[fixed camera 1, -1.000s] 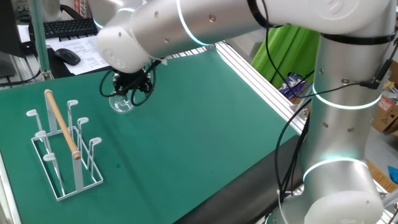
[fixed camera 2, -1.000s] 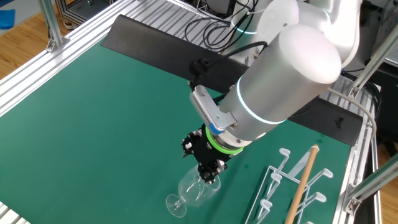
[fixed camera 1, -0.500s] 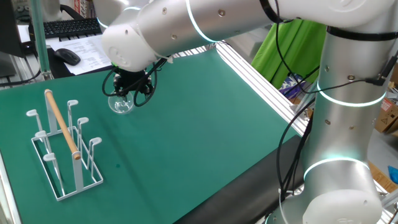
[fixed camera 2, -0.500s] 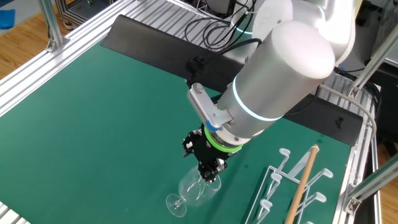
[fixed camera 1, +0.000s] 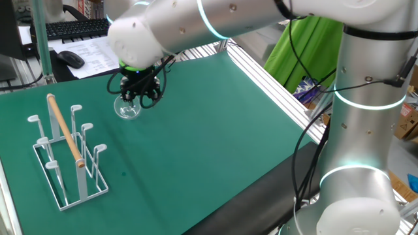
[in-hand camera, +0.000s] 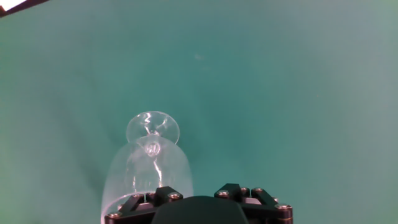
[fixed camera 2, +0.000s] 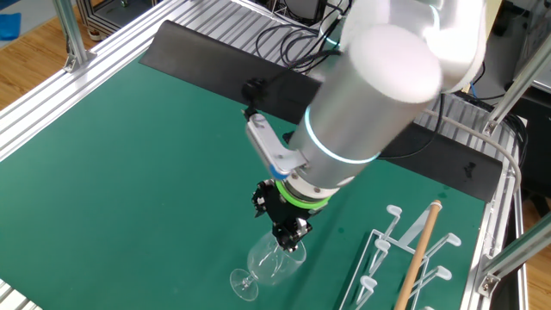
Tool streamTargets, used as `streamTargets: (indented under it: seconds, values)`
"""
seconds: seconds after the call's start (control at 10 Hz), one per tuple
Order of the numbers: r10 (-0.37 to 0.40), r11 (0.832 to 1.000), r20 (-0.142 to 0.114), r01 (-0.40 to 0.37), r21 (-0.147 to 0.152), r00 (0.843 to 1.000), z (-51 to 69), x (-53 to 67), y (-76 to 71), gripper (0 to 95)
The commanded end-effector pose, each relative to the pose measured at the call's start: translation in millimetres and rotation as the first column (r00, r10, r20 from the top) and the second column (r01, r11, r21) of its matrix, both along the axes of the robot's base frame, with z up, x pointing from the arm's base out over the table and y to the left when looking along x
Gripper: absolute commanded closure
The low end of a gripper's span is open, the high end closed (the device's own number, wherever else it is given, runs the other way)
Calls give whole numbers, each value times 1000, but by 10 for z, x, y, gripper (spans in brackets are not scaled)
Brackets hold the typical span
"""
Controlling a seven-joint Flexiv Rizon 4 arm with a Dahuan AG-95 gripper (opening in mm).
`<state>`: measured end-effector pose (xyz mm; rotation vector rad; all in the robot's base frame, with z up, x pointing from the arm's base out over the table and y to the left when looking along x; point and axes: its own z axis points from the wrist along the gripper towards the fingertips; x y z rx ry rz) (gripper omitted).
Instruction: Put the cup on the cup rack
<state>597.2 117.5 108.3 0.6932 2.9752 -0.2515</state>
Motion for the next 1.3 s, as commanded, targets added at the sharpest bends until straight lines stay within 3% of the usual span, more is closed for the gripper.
streamTargets:
  seconds: [0.1,0.6,0.7,0.8,1.3]
  values:
    - [-5,1000,-2,5,9,1000,-44,5,4,380]
    - [-17,1000,-1,17,25,1000,-154,-46,-19,380]
    - [-18,1000,-7,18,23,1000,-162,-51,-16,380]
    - [-25,999,-29,26,27,999,-137,-64,3,380]
    - [-63,993,-68,69,93,996,-100,-79,11,380]
